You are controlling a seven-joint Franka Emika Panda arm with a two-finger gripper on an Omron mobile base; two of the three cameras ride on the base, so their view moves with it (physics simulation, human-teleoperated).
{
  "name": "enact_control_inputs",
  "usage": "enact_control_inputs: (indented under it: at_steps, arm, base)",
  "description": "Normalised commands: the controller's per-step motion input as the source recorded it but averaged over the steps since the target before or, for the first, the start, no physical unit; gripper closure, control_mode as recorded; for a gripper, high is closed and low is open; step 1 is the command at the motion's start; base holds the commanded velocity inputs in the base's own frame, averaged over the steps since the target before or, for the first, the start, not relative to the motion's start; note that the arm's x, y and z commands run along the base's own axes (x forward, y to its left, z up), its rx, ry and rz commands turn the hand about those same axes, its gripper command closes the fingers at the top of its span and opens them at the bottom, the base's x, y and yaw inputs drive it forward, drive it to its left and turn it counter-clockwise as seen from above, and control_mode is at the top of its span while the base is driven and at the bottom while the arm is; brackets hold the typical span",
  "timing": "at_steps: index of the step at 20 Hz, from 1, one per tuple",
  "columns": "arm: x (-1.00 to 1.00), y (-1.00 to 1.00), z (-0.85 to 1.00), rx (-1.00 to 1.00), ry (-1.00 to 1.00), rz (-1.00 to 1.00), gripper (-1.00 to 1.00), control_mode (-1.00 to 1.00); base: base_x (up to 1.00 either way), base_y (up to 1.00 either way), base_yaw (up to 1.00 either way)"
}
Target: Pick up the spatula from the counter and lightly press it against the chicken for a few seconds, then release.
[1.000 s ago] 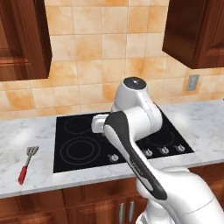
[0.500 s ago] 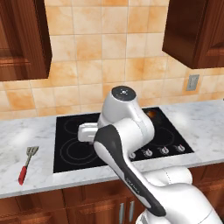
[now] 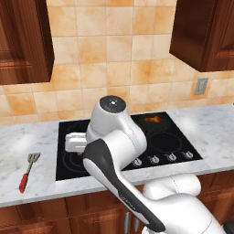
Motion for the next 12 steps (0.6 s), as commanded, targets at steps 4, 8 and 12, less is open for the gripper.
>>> enact_control_inputs:
  at_steps: [4, 8, 12]
  arm:
    - [0.00, 0.39, -0.03, 0.00, -0.02, 0.00, -1.00, -1.00]
    - [0.00, 0.32, -0.14, 0.02, 0.00, 0.00, -1.00, -1.00]
    - [0.00, 0.26, -0.37, 0.07, 0.00, 0.00, -1.00, -1.00]
  base:
    - [0.00, 0.00, 0.00]
    - [0.00, 0.00, 0.00]
    - [0.00, 0.00, 0.00]
